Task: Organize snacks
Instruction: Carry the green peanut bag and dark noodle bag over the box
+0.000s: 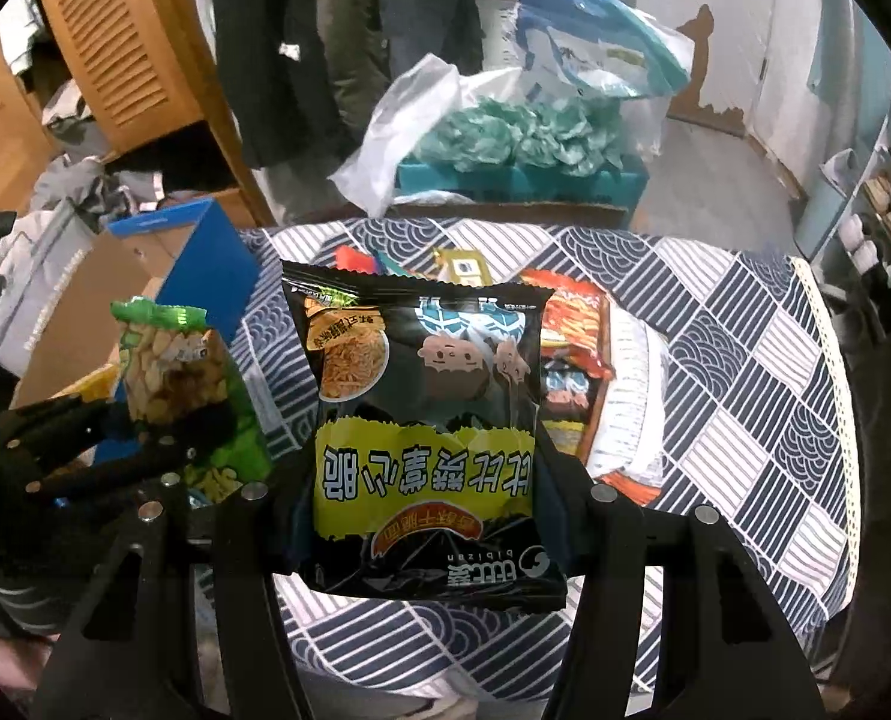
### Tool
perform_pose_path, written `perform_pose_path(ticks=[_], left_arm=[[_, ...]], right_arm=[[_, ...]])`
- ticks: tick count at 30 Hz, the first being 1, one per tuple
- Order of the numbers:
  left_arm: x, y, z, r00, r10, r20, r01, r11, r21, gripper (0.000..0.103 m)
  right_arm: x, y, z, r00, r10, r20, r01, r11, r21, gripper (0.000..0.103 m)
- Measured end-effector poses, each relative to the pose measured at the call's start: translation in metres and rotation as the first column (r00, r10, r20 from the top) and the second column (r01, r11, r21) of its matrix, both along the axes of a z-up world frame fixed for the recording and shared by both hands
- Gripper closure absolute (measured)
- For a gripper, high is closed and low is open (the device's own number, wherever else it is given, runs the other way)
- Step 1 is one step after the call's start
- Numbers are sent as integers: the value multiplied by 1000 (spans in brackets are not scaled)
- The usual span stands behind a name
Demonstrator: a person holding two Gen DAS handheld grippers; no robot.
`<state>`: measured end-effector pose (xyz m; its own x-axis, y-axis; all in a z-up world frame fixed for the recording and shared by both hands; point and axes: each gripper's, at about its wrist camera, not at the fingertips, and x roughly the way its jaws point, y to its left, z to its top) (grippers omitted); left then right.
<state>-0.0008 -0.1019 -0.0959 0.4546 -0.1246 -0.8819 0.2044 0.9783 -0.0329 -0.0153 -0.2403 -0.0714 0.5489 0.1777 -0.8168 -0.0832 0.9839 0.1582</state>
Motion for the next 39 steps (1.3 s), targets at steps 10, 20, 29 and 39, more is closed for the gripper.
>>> perform_pose_path(ticks=[10,20,29,39], left_arm=[[-4,31,27,997,37,63,-36,999,-21,74],[-6,74,47,990,103,92,-98,994,-51,74],[-7,111,56,978,163,129,-157,986,-57,74],[-5,167,56,958,257,124,-248,965,-84,74]], right_arm=[[5,23,23,998,41,43,-42,999,23,45],[13,61,40,992,100,72,-102,994,27,45],[25,104,48,983,163,82,-166,986,21,45],[42,153,47,973,220,66,-223,974,35,45]])
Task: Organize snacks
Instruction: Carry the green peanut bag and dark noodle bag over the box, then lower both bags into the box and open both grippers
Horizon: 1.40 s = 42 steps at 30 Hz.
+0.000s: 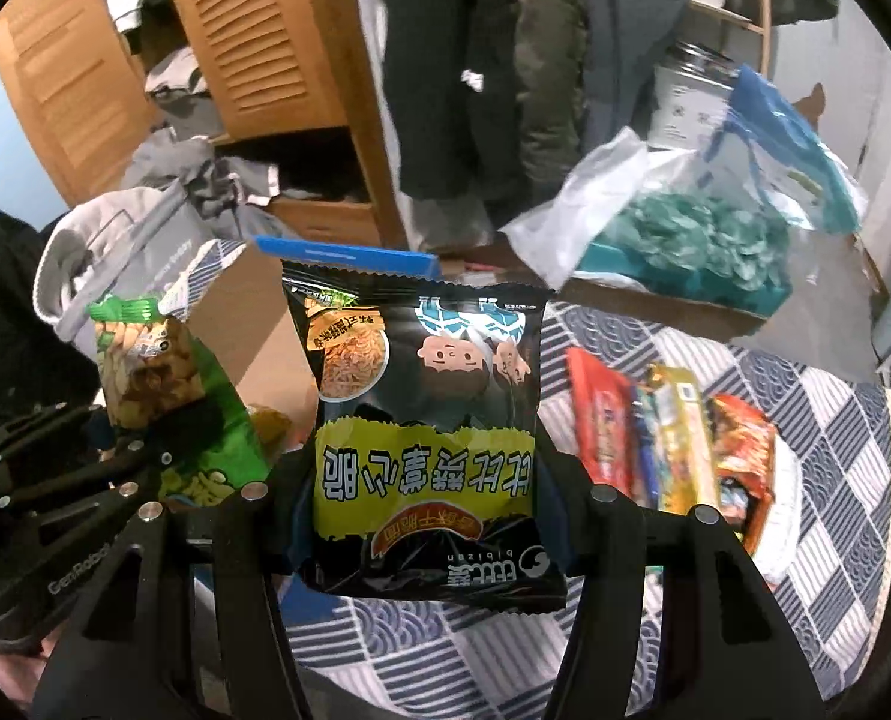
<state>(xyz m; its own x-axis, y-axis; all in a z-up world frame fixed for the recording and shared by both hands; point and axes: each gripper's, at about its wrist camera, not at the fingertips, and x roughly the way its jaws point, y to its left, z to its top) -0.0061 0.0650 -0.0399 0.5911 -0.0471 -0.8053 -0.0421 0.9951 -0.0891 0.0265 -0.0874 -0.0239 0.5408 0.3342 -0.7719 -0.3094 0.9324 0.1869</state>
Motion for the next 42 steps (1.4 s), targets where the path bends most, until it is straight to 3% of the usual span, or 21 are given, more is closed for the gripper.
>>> perform_pose_path(ticks=[13,20,28,31,38,42], left_arm=[[4,59,-12,993,118,-26,-119,993,-28,74],[10,71,-24,990,138,-36,-138,990,2,74],[13,79,-28,990,135,-40,-136,990,-21,74],[14,80,-30,989,138,-52,-139,990,-35,69],[13,85,-32,984,170,-62,-172,985,-33,48],[12,85,-28,983,173,-52,-175,984,-32,45]], right_arm=[[20,59,-13,997,72,-31,-72,997,-5,45],[26,87,-21,992,111,-55,-112,994,-11,45],[32,109,-33,988,136,-78,-139,990,-35,45],[36,110,-38,986,135,-95,-139,990,-30,44],[37,103,-34,991,105,-84,-107,994,-26,37],[39,98,-30,993,92,-78,-94,996,-15,33]])
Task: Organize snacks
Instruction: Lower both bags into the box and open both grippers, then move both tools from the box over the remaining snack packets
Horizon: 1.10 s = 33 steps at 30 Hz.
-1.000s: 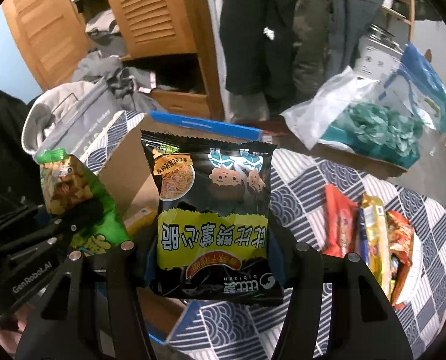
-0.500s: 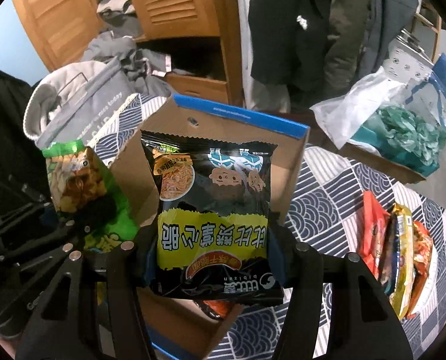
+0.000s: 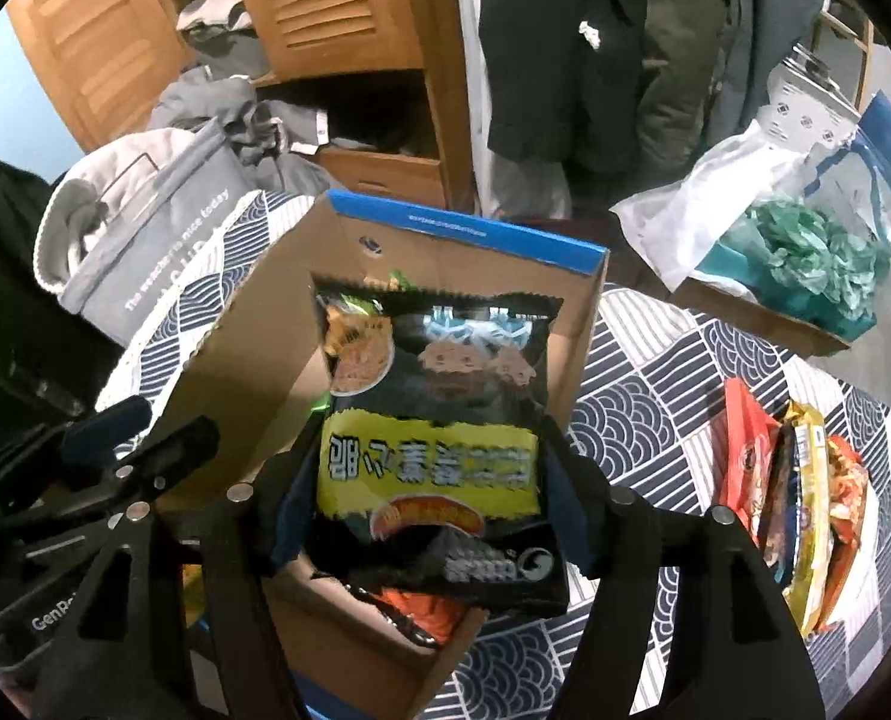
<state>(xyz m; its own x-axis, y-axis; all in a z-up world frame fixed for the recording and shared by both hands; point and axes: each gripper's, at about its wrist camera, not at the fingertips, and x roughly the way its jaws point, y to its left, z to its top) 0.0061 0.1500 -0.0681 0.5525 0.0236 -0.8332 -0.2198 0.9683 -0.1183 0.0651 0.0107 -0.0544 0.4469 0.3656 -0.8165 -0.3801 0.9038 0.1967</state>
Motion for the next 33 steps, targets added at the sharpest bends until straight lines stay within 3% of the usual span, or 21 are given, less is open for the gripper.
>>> perform_pose_path(ticks=[20,33], left_arm=[[-3,-28,16,998,-47,29,45,997,60,35],[2,-69,18,992,-122,20,120,989,83,31]], right_arm=[[-12,-33,20,998,-53,44,53,999,7,26],[-24,-71,26,992,-100,78,102,994,-27,24]])
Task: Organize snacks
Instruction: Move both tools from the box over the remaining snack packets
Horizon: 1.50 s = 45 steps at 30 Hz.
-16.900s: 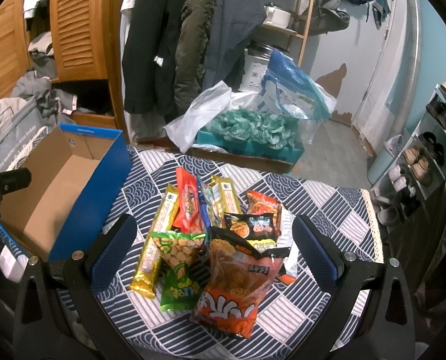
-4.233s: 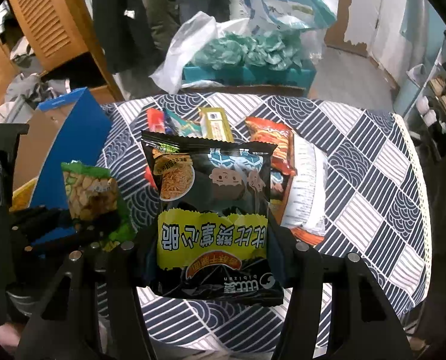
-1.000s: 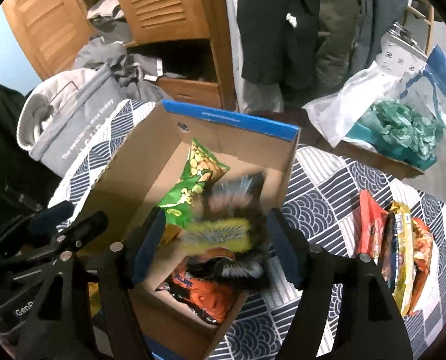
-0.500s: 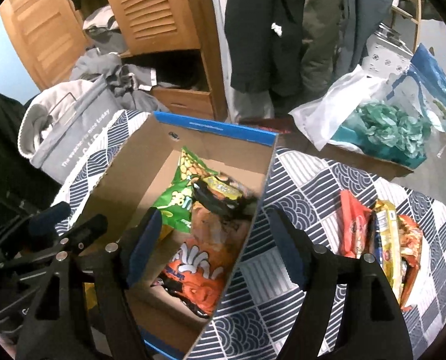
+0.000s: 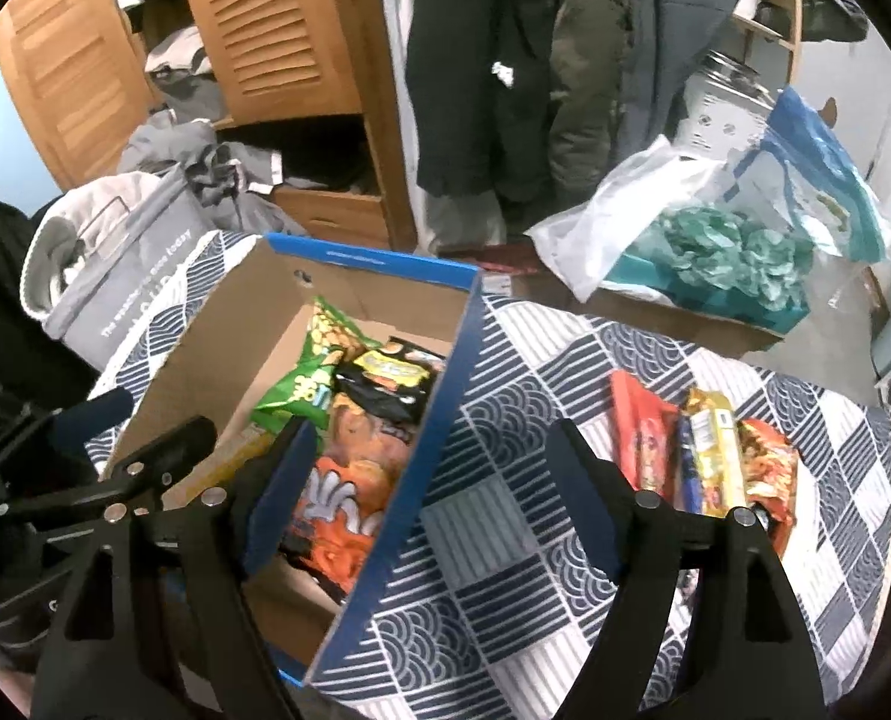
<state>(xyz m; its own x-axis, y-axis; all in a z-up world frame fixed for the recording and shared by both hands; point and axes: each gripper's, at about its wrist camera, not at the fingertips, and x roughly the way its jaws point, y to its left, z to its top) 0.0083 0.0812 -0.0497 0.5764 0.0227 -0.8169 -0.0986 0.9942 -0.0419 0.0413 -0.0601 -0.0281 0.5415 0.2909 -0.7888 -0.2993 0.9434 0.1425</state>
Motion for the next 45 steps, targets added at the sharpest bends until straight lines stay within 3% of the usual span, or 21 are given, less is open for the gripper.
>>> perform_pose_path(ticks=[17,24,45], left_arm=[[12,-84,-8,986,-152,-65,151,988,-20,28],[15,-117,-15,977,-195,-89,197,980,9,28],[43,-185,-58,949,-241,-201,257,965,57,28]], right_arm=[[-8,-93,-11,988,-156,-23,156,988,7,23],[-15,-133,-18,975,-220,-35,220,975,10,23],[-25,-240,-54,913,-394,-110,397,918,9,23]])
